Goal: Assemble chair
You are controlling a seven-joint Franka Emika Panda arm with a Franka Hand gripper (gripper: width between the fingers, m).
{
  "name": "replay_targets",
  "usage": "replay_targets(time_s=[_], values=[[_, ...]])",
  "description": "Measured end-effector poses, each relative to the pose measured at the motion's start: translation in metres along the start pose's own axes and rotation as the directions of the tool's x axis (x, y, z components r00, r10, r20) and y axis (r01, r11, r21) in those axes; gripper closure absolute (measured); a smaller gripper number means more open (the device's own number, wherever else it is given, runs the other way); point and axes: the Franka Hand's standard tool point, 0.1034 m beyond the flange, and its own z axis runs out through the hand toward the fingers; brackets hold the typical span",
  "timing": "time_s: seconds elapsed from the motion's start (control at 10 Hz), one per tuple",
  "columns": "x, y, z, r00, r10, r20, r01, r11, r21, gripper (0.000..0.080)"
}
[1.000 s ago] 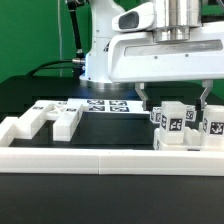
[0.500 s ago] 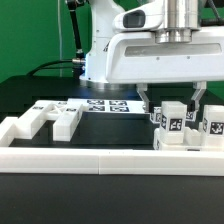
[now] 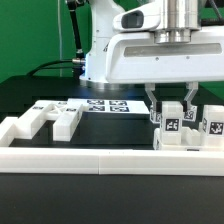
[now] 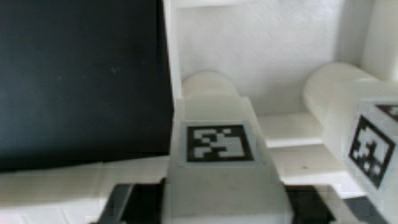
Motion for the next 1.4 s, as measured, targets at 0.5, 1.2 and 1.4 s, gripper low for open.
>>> replay_targets(time_s=[0.5, 1.2, 1.4], values=[[-0.0005, -0.0001, 0.0003, 0.884, 0.468, -0.004, -0.468, 0.884, -0.003, 0.0509], [-0.0008, -0.0023, -0.0002, 0.465, 0.885, -0.005, -0.885, 0.465, -0.005, 0.0508], [-0.0006, -0.0017, -0.0003, 0.390, 0.921, 0.004, -0.921, 0.390, 0.001, 0.0508]])
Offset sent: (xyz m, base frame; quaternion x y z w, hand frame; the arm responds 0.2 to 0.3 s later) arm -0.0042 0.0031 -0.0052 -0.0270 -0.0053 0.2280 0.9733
